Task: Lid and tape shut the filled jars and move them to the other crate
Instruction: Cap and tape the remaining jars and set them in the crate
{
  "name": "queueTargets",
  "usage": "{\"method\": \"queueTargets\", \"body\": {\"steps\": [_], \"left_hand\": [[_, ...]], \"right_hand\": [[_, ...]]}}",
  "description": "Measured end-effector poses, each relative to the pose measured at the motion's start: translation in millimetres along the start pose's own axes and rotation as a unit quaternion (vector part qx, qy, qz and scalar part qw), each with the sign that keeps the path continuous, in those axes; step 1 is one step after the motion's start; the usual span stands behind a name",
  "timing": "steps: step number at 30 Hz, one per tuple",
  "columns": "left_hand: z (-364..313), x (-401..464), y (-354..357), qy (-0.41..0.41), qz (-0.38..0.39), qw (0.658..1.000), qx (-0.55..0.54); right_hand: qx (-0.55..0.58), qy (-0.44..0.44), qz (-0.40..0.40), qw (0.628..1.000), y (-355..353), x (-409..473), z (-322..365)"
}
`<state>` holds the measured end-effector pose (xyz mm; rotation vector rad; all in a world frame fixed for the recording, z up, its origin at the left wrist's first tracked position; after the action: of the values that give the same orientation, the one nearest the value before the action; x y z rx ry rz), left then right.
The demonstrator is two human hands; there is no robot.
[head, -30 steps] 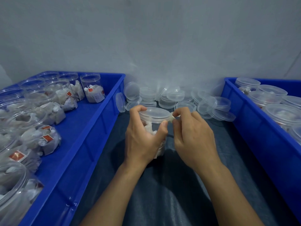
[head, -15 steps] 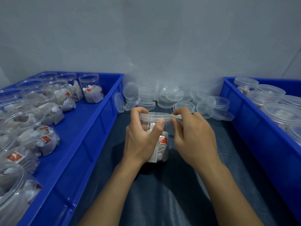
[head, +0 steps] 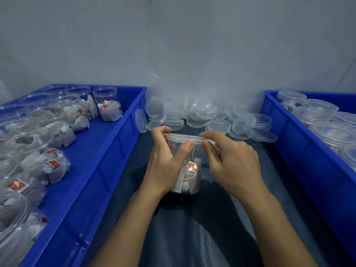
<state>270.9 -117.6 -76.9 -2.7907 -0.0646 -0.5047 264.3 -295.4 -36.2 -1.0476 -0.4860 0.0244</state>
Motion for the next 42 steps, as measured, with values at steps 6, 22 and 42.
{"method": "queueTargets", "body": {"steps": [6,22,42], "left_hand": [[-8.7,-2.1,-7.0,0.000,-0.054,0.997,0.063],[2.5,-2.1,-3.6,-0.017,-0.045,0.999,-0.014],[-0.8,0.5,0.0,0.028,-0.010,0.999,-0.028]], "right_hand": [[-0.026,-0.004,-0.021,0.999,3.4,0.8,5.5],[0.165,-0.022,0.019,0.986,11.2,2.2,9.1],[0.028,0.006,-0.035,0.999,4.7,4.5,-15.6]]}}
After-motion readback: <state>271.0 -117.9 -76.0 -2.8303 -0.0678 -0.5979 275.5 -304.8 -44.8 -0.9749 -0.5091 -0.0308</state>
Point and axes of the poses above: each hand's wrist, its own x-axis towards the middle knuckle, its own y-axis out of the palm, z = x × y, the point moved 9 cm from there along x, towards the middle knuckle, and after that the axes turned 10 degrees about z, right-handed, at the moved point
